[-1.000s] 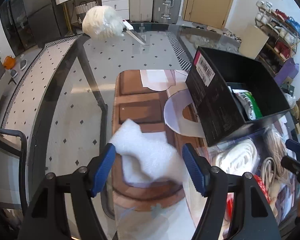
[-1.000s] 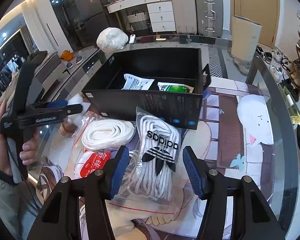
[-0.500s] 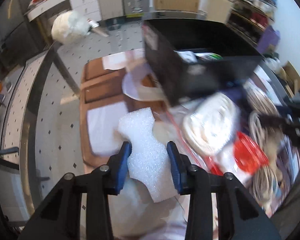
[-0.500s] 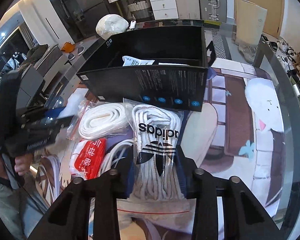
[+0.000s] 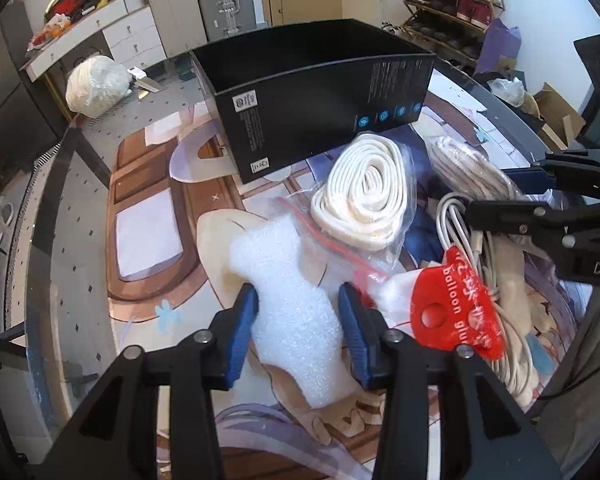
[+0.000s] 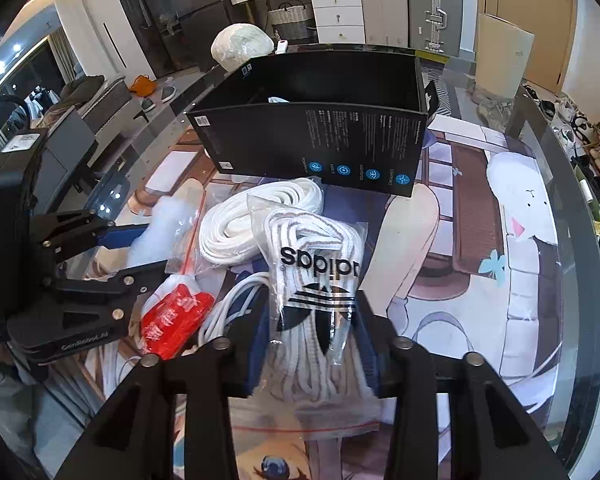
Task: Organize soft objects
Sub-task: 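Grasp the adidas bag of laces with the right gripper while the left grasps the white foam, then lift the laces bag and the foam piece up toward the black box, then lower both items into the black box and open both grippers, then grasp the white plush toy with the right gripper while the left reaches for the red packet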
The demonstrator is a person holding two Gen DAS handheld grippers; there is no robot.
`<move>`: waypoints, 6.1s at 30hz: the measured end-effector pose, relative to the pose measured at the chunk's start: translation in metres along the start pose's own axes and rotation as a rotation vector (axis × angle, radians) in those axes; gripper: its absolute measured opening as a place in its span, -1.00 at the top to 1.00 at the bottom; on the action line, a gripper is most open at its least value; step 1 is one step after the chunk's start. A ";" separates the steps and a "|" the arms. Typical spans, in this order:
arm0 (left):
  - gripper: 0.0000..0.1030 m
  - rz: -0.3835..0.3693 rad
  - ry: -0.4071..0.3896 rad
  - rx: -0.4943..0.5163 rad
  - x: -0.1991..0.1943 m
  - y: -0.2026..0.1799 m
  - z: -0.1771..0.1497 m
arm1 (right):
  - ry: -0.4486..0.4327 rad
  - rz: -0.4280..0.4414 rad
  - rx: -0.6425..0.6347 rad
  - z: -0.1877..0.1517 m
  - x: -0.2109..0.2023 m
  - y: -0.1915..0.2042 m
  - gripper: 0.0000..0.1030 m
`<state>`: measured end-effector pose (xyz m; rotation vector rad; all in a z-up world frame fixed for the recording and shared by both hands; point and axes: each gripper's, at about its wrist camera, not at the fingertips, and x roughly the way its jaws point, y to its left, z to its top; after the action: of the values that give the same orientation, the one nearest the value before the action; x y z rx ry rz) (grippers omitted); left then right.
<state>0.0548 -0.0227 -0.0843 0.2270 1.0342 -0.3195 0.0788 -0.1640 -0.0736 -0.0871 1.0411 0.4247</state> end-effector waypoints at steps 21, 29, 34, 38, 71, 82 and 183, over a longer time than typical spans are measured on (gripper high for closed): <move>0.29 -0.013 -0.015 -0.020 -0.001 0.003 0.001 | -0.011 0.033 0.012 0.001 -0.005 -0.001 0.38; 0.29 0.004 -0.093 -0.017 -0.017 0.003 0.004 | -0.081 0.014 -0.004 0.002 -0.018 0.001 0.39; 0.29 0.035 -0.185 -0.015 -0.034 0.004 0.008 | -0.178 -0.003 -0.031 0.003 -0.036 0.008 0.39; 0.29 0.066 -0.270 -0.012 -0.048 0.005 0.010 | -0.269 -0.011 -0.051 0.004 -0.052 0.012 0.39; 0.28 0.145 -0.778 -0.029 -0.135 0.000 -0.014 | -0.800 -0.087 -0.122 -0.031 -0.140 0.053 0.39; 0.28 0.134 -0.818 -0.070 -0.137 0.007 0.013 | -0.783 -0.064 -0.117 -0.004 -0.132 0.047 0.39; -0.48 -0.096 -0.256 -0.069 -0.061 -0.001 0.028 | -0.108 0.091 0.054 0.043 -0.038 -0.015 -0.02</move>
<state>0.0481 -0.0235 -0.0174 0.0720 0.8027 -0.3885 0.1028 -0.1777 -0.0211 0.0312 0.9517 0.4780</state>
